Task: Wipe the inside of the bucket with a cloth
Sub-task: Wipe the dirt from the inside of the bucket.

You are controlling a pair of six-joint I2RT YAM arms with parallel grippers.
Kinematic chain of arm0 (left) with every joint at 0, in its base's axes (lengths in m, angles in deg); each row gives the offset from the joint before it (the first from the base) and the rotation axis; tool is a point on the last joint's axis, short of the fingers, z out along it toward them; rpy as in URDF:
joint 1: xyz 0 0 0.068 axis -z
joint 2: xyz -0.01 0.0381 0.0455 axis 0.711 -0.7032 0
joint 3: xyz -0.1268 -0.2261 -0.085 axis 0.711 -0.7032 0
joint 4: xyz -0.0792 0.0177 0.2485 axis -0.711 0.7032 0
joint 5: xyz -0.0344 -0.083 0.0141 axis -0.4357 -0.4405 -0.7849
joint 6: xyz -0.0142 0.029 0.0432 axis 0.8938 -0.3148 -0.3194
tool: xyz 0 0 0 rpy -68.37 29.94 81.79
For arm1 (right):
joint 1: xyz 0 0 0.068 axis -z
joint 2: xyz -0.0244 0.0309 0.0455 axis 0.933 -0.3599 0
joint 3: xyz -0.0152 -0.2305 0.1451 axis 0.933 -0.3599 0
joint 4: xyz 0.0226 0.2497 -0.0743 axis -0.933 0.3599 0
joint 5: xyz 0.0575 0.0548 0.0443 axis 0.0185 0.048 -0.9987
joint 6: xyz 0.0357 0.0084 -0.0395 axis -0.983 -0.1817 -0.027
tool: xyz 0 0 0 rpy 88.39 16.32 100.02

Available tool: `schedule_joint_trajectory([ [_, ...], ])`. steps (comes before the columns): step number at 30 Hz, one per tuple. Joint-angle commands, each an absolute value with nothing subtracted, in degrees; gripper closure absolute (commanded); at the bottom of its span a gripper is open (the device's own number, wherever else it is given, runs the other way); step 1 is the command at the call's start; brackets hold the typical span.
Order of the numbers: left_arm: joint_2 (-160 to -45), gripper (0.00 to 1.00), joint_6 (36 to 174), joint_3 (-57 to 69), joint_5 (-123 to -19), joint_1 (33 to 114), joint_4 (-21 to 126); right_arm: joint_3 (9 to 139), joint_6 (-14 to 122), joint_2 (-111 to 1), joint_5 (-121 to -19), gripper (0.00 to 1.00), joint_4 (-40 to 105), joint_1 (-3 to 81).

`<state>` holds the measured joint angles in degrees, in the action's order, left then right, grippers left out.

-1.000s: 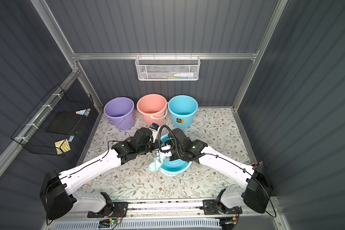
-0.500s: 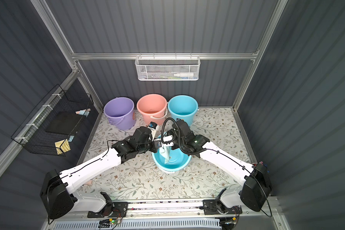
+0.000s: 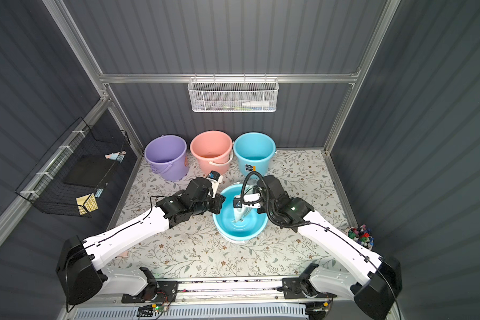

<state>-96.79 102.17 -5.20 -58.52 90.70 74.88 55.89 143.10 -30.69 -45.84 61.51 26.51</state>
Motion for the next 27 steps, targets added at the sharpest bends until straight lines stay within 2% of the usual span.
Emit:
schedule_joint_trajectory([
  [1, -94.44, 1.00, 104.03, -3.40, -60.29, 91.09, 73.68, 55.24, 140.10, -27.36, -44.69, 1.00, 73.83, 27.37],
  [11, -97.89, 1.00, 107.36, 0.27, -61.19, 91.10, 72.27, 56.19, 132.17, -22.39, -61.77, 1.00, 91.92, 26.41],
  [16, -100.10, 1.00, 110.60, 2.62, -61.43, 91.11, 72.87, 57.30, 127.91, -22.51, -72.76, 1.00, 92.04, 26.31],
  [20, -102.02, 1.00, 112.50, 5.01, -63.40, 91.07, 73.11, 57.77, 121.75, -23.03, -77.58, 1.00, 86.43, 26.32],
  [23, -103.63, 1.00, 114.97, 6.49, -63.88, 91.09, 73.05, 59.24, 117.89, -23.07, -77.78, 1.00, 82.63, 26.36],
  [27, -105.95, 1.00, 118.47, 7.79, -64.74, 91.10, 72.01, 62.18, 112.81, -21.41, -67.84, 1.00, 77.69, 26.36],
])
